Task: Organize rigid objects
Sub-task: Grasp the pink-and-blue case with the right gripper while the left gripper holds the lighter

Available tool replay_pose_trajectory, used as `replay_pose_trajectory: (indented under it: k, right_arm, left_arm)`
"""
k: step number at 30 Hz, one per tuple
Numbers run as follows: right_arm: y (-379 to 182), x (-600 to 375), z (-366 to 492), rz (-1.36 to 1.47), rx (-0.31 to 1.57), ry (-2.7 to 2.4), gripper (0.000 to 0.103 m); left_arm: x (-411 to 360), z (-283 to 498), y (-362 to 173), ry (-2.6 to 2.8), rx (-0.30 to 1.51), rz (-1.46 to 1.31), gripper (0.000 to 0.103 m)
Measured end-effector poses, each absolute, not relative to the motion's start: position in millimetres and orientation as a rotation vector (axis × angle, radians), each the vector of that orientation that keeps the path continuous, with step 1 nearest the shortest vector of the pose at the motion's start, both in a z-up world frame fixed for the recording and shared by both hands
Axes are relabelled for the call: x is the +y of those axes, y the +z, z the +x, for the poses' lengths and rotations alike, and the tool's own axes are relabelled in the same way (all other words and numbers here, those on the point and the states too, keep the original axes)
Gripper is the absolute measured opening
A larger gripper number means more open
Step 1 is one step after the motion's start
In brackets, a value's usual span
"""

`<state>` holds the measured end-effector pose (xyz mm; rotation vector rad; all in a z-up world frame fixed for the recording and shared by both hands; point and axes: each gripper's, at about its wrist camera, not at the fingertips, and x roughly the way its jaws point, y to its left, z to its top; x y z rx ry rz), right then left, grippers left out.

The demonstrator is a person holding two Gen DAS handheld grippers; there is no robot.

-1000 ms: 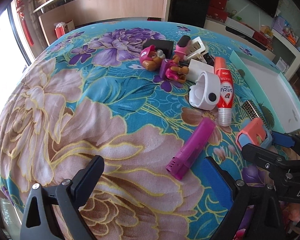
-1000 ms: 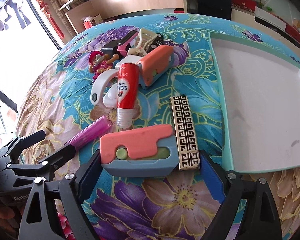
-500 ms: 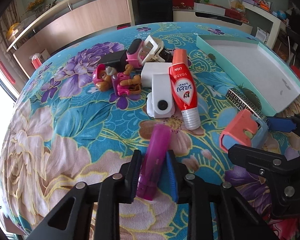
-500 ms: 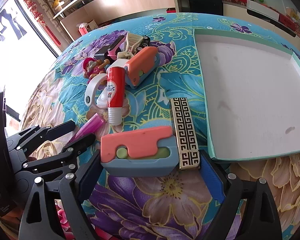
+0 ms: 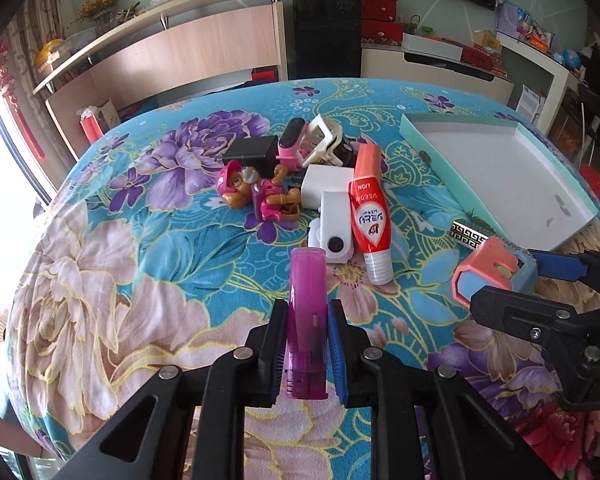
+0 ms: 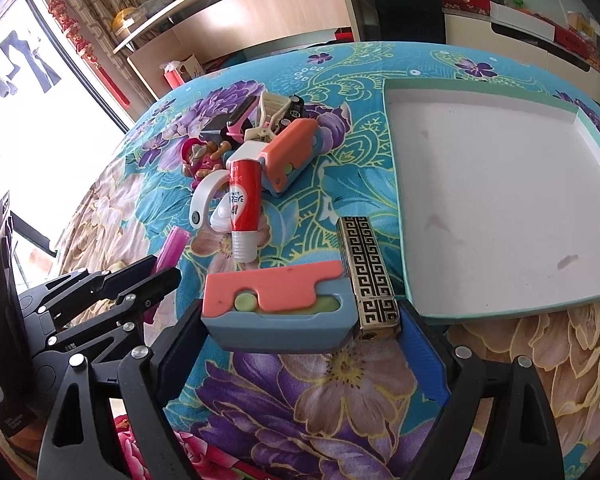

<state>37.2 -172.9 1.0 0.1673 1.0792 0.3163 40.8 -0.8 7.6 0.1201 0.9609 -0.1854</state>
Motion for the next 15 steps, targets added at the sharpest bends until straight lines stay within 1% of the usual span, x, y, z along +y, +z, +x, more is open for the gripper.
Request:
replay_pose_trajectory:
  k: [9,15]
  right_arm:
    - [26,-189,34,0.183,1.018,0.326,0.091]
    - [39,-209,37,0.182,0.989,0.305,0.091]
  left_arm:
    - [-5,41,36,-0.184,0.917,0.112,0.021]
    - [-26,52,52,-0.209,0.899,0.134,0.021]
